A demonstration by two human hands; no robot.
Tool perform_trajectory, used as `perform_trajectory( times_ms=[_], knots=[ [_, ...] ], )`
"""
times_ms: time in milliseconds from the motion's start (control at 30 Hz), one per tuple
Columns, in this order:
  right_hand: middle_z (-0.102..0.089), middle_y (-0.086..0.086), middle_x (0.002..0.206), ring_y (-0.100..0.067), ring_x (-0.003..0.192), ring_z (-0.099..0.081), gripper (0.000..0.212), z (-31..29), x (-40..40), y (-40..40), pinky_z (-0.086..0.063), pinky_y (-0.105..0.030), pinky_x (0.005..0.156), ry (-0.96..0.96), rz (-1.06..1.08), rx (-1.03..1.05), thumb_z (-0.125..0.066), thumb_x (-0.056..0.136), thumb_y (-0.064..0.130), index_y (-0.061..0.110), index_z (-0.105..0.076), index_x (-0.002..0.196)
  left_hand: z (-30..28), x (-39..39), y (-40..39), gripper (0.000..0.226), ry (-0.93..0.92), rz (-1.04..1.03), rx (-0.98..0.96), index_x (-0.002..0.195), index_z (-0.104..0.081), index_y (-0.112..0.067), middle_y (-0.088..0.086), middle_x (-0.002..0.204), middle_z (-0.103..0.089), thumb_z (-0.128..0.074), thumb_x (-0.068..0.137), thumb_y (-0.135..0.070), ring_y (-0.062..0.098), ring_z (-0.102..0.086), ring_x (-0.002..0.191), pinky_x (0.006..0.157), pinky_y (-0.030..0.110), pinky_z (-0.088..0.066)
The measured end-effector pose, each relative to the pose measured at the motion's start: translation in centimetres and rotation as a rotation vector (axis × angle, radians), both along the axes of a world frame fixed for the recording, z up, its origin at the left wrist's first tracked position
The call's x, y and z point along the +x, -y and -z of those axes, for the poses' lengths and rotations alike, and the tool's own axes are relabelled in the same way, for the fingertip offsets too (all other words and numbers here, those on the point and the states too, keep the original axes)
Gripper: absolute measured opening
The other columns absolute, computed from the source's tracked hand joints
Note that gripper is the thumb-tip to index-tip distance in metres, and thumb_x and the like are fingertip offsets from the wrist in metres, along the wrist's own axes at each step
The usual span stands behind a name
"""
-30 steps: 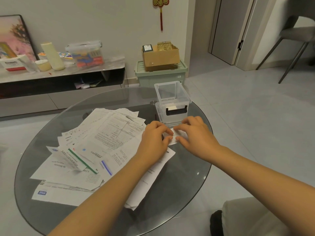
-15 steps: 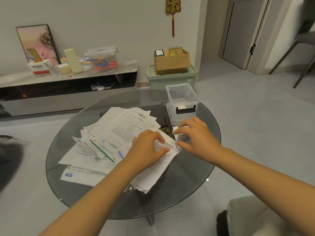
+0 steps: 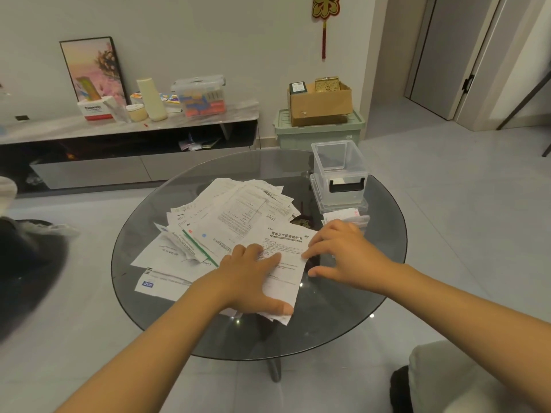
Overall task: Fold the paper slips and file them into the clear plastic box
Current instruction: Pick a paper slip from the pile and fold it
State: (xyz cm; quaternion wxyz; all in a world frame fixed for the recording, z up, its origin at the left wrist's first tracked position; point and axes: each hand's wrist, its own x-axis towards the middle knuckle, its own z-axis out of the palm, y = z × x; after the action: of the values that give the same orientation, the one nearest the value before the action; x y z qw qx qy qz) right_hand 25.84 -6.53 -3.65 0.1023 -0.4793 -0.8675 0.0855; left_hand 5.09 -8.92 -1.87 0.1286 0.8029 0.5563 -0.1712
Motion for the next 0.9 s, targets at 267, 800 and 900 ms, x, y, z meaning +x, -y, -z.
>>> perform_trajectory(
  times_ms=[267,800,900],
  knots=[
    [-0.054,0.011,0.129,-0.011,0.12,-0.039,0.054,-0.2,-1.5,0.6,-0.032,-0.023,0.1,-0.003,-0.145,-0.149,-0.062,0.077,0.059,0.035,-0.057,0.124,-0.6,-0.7,-0.2,0.111,0.028,0.023,-0.104,0.149,0.004,-0.03,-0.002,0.156,0.006,-0.067,0.071,-0.062,0.024,0.005,0.142,0.114,0.047,-0.016],
    [-0.054,0.003,0.133,-0.008,0.128,-0.04,0.034,0.1,-3.1,1.9,-0.032,-0.024,0.103,-0.073,-0.168,-0.144,-0.065,0.082,0.046,0.038,-0.061,0.115,-0.3,-3.2,0.6,0.07,0.331,-0.007,-0.065,0.143,-0.033,-0.034,-0.018,0.154,-0.015,-0.067,0.082,-0.028,0.006,-0.021,0.138,0.11,0.024,-0.023],
    [-0.064,0.0,0.116,-0.014,0.115,-0.053,0.019,0.6,-3.3,2.4,-0.042,-0.033,0.093,-0.204,-0.21,-0.125,-0.069,0.081,0.033,0.027,-0.069,0.099,-0.6,-3.7,0.6,0.062,0.405,-0.045,-0.071,0.137,-0.044,-0.035,-0.023,0.149,-0.025,-0.069,0.081,-0.032,0.002,-0.031,0.131,0.105,0.019,-0.026]
  ],
)
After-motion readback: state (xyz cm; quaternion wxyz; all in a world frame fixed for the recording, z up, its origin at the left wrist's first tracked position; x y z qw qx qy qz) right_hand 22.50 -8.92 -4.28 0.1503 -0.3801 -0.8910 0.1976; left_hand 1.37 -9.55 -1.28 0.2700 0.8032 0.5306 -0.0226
